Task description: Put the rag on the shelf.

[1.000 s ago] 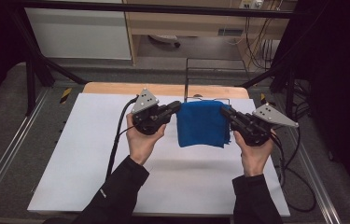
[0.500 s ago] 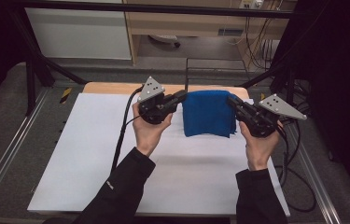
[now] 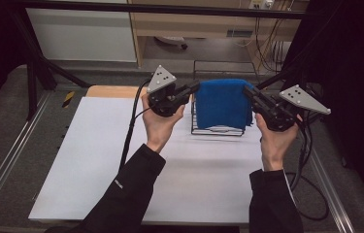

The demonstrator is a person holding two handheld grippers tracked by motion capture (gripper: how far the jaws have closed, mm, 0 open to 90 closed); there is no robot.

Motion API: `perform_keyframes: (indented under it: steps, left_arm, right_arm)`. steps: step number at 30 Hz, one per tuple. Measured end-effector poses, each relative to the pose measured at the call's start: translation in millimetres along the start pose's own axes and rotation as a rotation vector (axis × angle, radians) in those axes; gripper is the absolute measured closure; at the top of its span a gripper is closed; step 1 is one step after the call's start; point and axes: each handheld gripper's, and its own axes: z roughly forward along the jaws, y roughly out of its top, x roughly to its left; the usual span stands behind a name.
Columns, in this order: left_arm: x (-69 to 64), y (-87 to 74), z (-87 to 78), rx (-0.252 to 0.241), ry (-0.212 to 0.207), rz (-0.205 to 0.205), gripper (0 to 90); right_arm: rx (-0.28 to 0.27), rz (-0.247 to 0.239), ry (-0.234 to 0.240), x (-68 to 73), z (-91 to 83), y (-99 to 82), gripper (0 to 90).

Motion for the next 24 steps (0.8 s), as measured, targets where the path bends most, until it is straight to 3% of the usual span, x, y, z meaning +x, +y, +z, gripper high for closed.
perform_keyframes:
  steps: [24]
  left_arm:
    - [6.0, 50.9, 15.9, -0.078, 0.025, 0.024, 87.5]
  right_arm:
    - [-0.074, -0.027, -0.03, -10.2, 12.7, 45.5, 83.9]
